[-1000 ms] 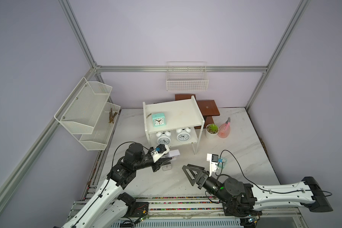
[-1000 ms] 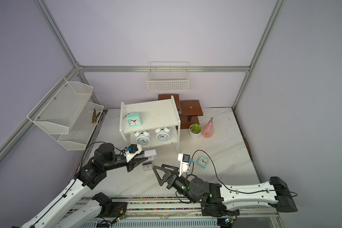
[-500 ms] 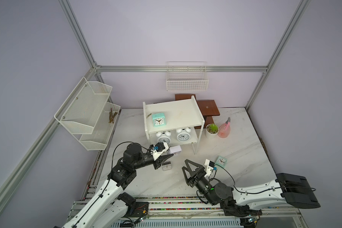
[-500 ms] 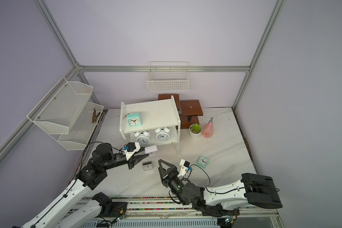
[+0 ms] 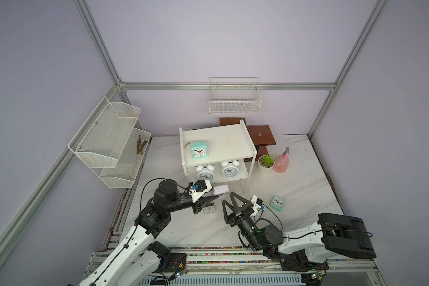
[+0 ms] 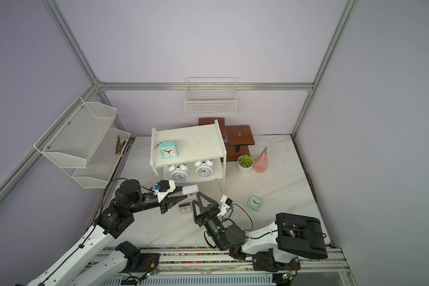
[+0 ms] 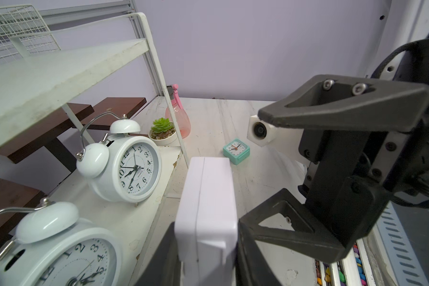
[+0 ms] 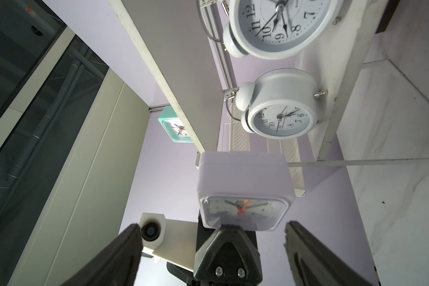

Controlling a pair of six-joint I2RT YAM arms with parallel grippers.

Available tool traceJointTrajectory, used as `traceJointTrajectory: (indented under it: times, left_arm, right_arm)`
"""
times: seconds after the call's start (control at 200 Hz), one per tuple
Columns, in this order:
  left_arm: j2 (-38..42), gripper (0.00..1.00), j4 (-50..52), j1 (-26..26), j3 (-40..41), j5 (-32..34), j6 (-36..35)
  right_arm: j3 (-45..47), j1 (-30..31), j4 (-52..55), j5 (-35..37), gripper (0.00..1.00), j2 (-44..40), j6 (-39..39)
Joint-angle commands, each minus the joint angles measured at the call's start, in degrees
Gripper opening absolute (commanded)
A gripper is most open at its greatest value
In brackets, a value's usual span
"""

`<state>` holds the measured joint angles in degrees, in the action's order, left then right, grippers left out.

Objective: Place the alarm clocks on the shelf by style
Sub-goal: Pick up the alarm from the center of the board.

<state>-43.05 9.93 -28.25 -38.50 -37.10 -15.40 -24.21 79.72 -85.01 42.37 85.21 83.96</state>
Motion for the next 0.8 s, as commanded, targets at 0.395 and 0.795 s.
traceJointTrajectory:
  times: [0.395,0.795]
  left_arm:
    - [1.2,0.0,-0.7,-0.6,-0.3,-1.4,1.0]
    - [1.6,0.03,0.0,-1.0,0.5,-1.4,-0.1]
  right_arm:
    - [-4.6,-3.5,-2.3,-4.5,0.84,9.1,6.6]
    - [-5.2,-4.1,-5.8,-4.4,0.69,11.2,4.5]
